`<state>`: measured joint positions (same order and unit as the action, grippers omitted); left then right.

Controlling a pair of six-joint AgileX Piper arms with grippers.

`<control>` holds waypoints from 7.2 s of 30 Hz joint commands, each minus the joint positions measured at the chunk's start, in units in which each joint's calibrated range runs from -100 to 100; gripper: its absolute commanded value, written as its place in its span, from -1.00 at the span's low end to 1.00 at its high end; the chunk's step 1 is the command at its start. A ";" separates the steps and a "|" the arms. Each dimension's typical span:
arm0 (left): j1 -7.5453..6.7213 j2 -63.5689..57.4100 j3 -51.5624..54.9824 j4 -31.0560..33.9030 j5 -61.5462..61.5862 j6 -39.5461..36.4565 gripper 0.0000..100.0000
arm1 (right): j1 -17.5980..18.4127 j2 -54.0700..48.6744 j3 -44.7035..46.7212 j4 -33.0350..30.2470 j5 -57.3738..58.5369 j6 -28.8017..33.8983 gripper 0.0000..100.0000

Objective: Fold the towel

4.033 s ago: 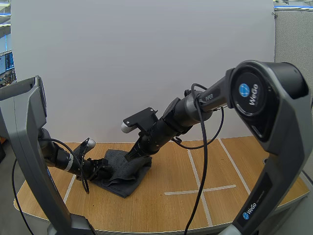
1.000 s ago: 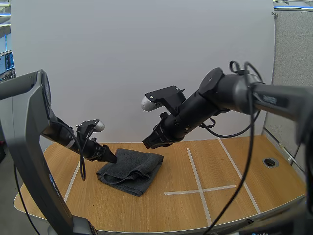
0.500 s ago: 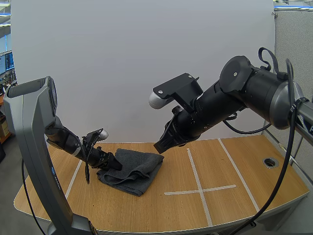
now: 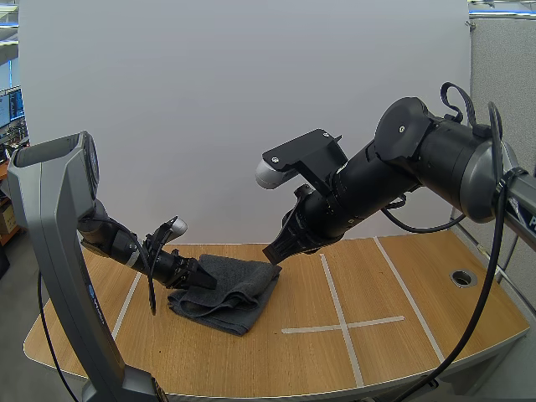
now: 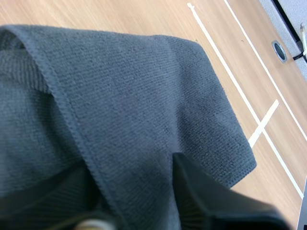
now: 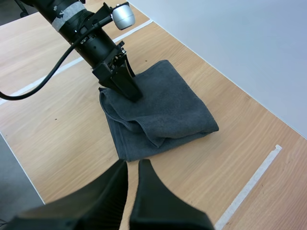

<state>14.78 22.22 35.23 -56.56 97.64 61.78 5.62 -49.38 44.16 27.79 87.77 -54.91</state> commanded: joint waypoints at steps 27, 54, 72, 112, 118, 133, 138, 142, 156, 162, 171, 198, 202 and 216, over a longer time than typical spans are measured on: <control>-0.27 0.08 -11.29 9.70 -1.85 -6.73 -1.00 | -0.21 -0.32 6.02 -0.16 2.48 1.28 -0.71; -0.52 5.20 -9.99 10.02 -9.75 -8.13 -1.00 | 4.16 38.29 3.93 26.85 -30.50 -21.18 -0.22; -0.52 5.20 -9.99 10.02 -9.75 -8.75 -1.00 | 16.64 45.10 2.35 9.68 -73.74 -21.18 0.56; -0.52 5.20 -9.99 10.13 -18.16 -8.51 -1.00 | 17.53 43.12 3.03 -2.82 -49.41 -9.53 -1.00; -0.52 5.20 -9.99 10.35 -18.18 -8.51 -1.00 | 17.53 44.14 5.07 -2.82 -48.41 -8.91 -1.00; -0.52 5.20 -10.11 10.70 -19.55 -8.42 -1.00 | 17.53 29.28 5.07 -8.39 -40.13 -0.85 1.00; -0.52 5.08 -10.12 11.43 -18.06 -8.78 -1.00 | 17.34 27.96 5.07 -8.39 -50.42 -0.67 -0.22; -0.52 5.08 -10.12 11.69 -16.93 -9.41 -1.00 | 17.34 32.82 5.07 -7.87 -61.15 -0.56 -1.00; -0.52 4.11 -10.12 11.85 -15.79 -10.65 -1.00 | 17.20 53.92 4.95 -7.97 -86.04 -1.36 -1.00; -0.52 -1.64 -10.12 12.61 -17.25 -10.65 -1.00 | 15.95 55.16 6.50 -7.97 -82.33 -1.36 -1.00; -0.52 -7.17 -10.12 22.57 -26.31 -12.09 -1.00 | 12.53 54.84 12.67 -7.97 -76.53 -4.44 -1.00; -0.52 -9.58 -9.43 23.68 -23.92 -12.07 0.39 | 14.12 32.27 8.78 -2.31 -61.66 -5.47 -1.00; -0.52 -12.74 -9.43 24.06 -23.40 -13.66 1.00 | 15.31 32.28 6.82 -0.08 -62.28 -5.47 -1.00; -0.52 -19.06 -8.62 25.10 -19.89 -13.36 -0.62 | 17.75 45.56 -4.28 1.16 -74.35 -6.57 -1.00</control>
<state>14.33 3.25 25.80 -32.02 77.48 48.39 23.23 -11.80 45.56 28.53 18.44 -61.03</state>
